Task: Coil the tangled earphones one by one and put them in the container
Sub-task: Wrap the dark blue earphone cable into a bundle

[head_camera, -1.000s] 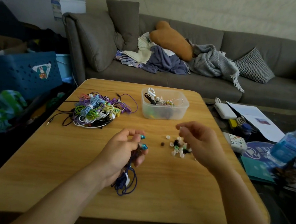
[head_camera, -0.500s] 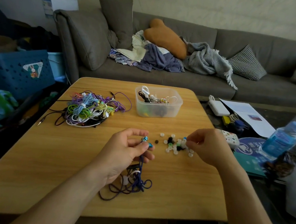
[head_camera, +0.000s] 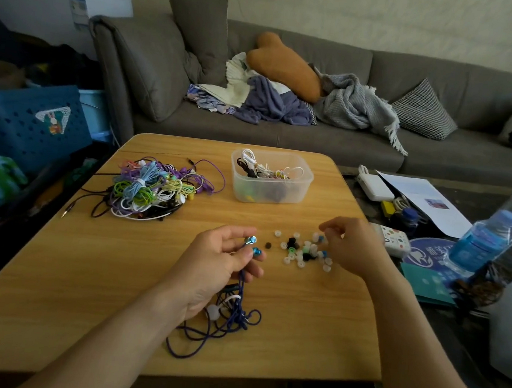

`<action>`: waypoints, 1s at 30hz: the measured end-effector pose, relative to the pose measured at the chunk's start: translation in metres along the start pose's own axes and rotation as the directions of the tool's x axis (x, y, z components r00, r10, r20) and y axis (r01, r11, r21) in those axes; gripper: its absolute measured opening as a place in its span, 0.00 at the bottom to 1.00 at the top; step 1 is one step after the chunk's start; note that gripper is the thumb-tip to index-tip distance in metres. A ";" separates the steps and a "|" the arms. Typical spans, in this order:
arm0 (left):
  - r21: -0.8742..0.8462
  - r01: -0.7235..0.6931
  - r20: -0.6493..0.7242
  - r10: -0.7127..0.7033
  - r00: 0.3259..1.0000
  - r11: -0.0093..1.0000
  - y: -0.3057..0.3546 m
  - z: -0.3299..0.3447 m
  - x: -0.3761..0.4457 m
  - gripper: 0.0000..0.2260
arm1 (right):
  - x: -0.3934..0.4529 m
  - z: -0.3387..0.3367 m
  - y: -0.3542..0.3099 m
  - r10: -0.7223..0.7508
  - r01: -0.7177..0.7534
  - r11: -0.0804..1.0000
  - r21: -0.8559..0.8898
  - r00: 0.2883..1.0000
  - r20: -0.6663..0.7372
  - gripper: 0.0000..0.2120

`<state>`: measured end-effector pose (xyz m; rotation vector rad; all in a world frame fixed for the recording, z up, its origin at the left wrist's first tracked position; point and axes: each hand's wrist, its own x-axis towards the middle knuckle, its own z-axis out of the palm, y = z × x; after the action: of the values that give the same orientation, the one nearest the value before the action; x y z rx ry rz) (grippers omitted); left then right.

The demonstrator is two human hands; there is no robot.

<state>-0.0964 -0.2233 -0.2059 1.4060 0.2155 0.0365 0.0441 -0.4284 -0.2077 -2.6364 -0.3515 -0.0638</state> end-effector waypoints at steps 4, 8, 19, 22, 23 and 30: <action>-0.162 0.092 0.033 -0.088 0.996 0.982 0.006 0.000 -0.001 0.12 | 0.005 0.001 -0.004 0.013 -0.013 1.000 -0.011 0.998 0.067 0.08; -0.266 0.189 0.081 -0.174 0.981 0.945 0.012 -0.002 0.000 0.08 | 0.006 0.003 -0.005 0.017 -0.016 1.000 -0.012 0.998 0.066 0.06; -0.197 0.059 0.020 -0.056 0.998 0.979 0.011 0.000 -0.005 0.09 | -0.038 -0.012 -0.047 -0.136 0.178 0.767 0.617 0.984 -0.115 0.05; -0.176 0.008 0.031 -0.002 1.000 0.984 0.013 0.003 -0.008 0.10 | -0.055 -0.006 -0.063 -0.315 0.114 0.500 0.858 0.947 0.058 0.10; -0.167 -0.013 0.024 0.017 1.000 0.986 0.013 0.004 -0.009 0.11 | -0.056 -0.003 -0.066 -0.342 0.093 0.459 0.883 0.936 0.080 0.11; -0.169 -0.157 -0.111 0.140 0.984 0.973 0.009 0.012 -0.015 0.10 | -0.055 0.013 -0.074 -0.398 0.067 0.359 0.931 0.913 0.088 0.13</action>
<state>-0.1080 -0.2354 -0.1930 1.2418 0.1833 0.2439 -0.0285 -0.3719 -0.1917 -1.4147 -0.6482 0.3625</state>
